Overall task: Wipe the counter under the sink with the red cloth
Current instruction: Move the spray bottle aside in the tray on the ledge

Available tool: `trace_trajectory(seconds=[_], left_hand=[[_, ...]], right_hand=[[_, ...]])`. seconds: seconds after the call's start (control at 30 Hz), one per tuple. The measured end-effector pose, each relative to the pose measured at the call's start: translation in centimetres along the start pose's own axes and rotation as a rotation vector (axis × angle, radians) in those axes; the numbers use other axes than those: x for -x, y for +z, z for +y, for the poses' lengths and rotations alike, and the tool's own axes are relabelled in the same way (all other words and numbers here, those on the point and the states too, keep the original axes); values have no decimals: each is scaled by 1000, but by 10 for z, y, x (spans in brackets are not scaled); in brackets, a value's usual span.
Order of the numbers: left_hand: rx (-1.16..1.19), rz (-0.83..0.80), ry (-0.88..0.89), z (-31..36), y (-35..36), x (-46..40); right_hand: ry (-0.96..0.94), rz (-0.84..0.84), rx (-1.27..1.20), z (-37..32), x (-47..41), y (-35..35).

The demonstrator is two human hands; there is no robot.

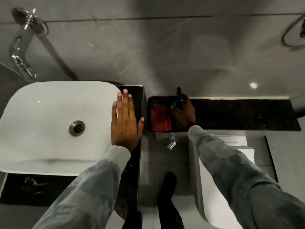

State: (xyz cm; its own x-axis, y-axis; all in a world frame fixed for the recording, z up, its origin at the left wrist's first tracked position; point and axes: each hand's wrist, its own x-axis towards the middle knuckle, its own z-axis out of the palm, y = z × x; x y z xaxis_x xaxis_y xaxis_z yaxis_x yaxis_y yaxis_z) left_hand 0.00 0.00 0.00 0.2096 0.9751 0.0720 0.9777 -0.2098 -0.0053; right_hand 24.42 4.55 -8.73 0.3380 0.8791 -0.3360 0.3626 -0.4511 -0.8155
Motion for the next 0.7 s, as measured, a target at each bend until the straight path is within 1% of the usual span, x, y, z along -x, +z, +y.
trace_trajectory(seconds=[0.07, 0.2, 0.33, 0.4, 0.47, 0.53, 0.6, 0.63, 0.7], left_hand=[[46, -41, -32, -12, 2, 1], [161, -99, -18, -23, 18, 0], [162, -110, -42, -23, 20, -4], [170, -111, -37, -23, 18, -3], [170, -122, -34, -22, 15, -4], [160, -148, -40, -21, 13, -4], [148, -161, -39, -20, 9, -4], [152, -165, -44, -19, 8, -5], [156, -171, -51, -19, 5, -4]], right_hand=[[-29, 14, -25, -4, -6, -1], [-45, 44, -44, -7, -21, 4], [-66, 97, -81, -11, -27, 3], [-89, 70, -67, -18, -21, -4], [-66, -49, -46, -21, -10, -14], [66, -208, -16, -20, 5, -18], [184, -366, 77, -17, 22, -18], [197, -434, 124, -16, 29, -16], [180, -503, 208, -12, 38, -7]])
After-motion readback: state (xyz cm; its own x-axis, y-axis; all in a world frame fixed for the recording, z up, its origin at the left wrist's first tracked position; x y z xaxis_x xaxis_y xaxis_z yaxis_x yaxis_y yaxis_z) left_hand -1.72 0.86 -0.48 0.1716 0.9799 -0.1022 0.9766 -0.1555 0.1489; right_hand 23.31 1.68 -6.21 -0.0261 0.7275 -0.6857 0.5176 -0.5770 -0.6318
